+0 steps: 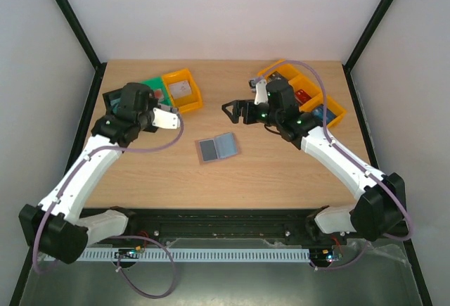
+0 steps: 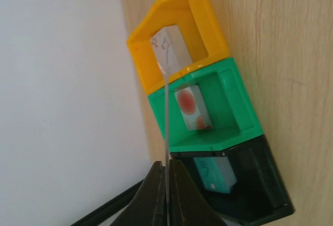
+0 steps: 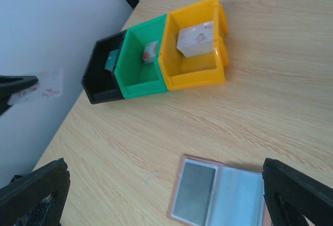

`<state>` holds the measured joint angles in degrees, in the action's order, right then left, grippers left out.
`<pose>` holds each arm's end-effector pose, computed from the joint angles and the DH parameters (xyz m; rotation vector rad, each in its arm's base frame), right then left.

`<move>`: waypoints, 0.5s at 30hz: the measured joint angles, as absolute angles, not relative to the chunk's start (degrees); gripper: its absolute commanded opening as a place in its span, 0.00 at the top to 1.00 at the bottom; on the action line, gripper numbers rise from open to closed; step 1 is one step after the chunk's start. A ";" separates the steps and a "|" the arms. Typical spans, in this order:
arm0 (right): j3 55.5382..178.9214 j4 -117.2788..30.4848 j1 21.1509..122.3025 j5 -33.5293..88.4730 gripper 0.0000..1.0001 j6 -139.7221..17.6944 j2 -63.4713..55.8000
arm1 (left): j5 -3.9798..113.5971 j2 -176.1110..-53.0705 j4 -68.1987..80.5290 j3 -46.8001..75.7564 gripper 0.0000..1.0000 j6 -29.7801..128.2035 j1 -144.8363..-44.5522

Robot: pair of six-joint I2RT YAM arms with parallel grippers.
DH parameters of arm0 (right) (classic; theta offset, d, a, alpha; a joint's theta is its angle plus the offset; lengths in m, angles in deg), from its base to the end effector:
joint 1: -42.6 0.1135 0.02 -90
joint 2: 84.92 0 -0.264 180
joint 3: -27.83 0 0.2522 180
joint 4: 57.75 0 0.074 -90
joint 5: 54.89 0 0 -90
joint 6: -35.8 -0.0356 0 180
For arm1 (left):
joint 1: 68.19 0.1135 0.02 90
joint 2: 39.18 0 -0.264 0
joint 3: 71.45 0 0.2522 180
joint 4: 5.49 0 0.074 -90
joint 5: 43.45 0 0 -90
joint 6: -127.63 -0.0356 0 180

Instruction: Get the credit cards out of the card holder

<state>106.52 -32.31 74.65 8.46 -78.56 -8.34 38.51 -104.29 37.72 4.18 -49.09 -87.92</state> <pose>0.2525 0.1769 0.3377 -0.4618 2.0494 1.0786 0.2359 -0.0793 0.3400 1.7515 1.4170 0.8109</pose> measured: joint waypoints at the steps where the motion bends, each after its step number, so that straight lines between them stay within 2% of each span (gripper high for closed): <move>1: 106.04 -32.24 74.46 8.46 0.01 -78.34 -8.34 | 38.49 -105.49 39.49 5.79 0.98 -46.83 -87.99; 4: 104.66 -32.24 74.02 8.46 0.01 -77.66 -8.34 | 39.04 -110.03 45.90 12.63 0.98 -40.26 -88.62; 10: 104.05 -32.22 73.41 8.13 0.01 -76.20 -8.34 | 40.33 -125.64 55.47 33.68 0.98 -25.44 -89.54; 15: 103.75 -32.09 72.99 8.24 0.01 -75.04 -8.71 | 36.85 -134.10 55.25 39.15 0.98 -14.66 -90.22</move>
<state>103.75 -32.09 72.99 8.24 -75.04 -8.71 36.85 -134.10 55.25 39.15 -14.66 -90.22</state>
